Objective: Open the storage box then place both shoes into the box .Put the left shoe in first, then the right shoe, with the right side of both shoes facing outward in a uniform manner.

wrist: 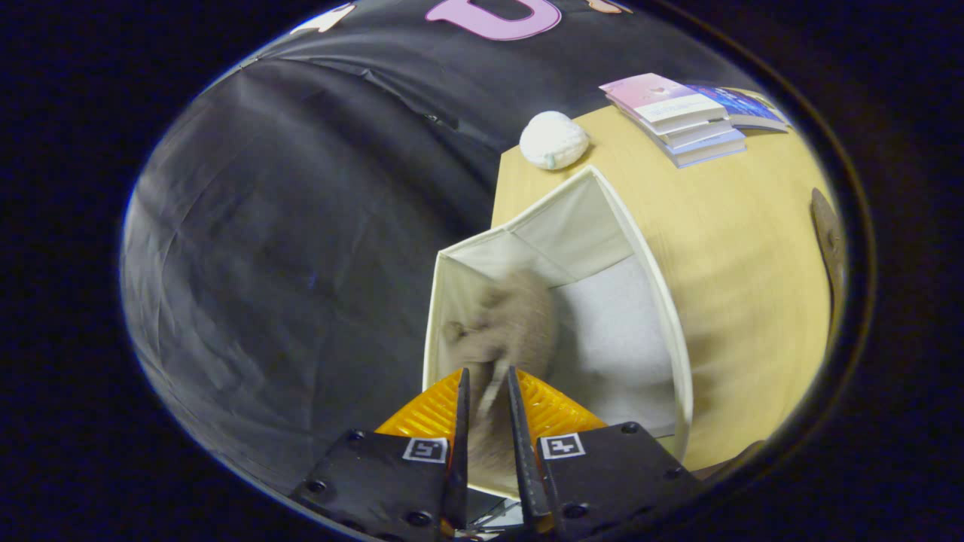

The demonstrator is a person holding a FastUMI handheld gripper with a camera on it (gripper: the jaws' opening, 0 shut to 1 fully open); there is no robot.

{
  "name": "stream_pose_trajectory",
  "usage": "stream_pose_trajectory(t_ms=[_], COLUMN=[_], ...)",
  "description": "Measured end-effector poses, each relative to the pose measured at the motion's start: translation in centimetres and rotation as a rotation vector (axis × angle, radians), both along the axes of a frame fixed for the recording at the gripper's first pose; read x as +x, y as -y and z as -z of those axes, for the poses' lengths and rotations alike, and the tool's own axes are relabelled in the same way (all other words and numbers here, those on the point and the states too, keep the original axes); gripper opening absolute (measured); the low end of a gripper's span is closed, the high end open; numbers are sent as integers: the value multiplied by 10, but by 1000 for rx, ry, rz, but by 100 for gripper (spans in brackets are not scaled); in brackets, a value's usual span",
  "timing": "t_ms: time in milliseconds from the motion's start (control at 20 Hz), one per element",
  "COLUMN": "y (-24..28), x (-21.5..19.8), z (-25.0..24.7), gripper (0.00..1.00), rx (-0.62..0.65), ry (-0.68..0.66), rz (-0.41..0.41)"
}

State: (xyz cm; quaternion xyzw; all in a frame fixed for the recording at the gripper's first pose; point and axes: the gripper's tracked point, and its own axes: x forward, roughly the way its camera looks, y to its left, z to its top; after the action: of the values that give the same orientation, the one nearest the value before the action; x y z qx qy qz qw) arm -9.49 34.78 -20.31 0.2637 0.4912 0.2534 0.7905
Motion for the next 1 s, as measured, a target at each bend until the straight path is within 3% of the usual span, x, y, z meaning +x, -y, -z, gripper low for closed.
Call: stream_pose_trajectory(t_ms=[150,350,700,1000], y=[16,63,202,323], x=[12,47,93,83], z=[-7,-25,-40,-15], gripper=[31,31,31,31], rx=[-1,-2,-33,-147], ry=[29,108,180,187], rz=[38,161,470,641])
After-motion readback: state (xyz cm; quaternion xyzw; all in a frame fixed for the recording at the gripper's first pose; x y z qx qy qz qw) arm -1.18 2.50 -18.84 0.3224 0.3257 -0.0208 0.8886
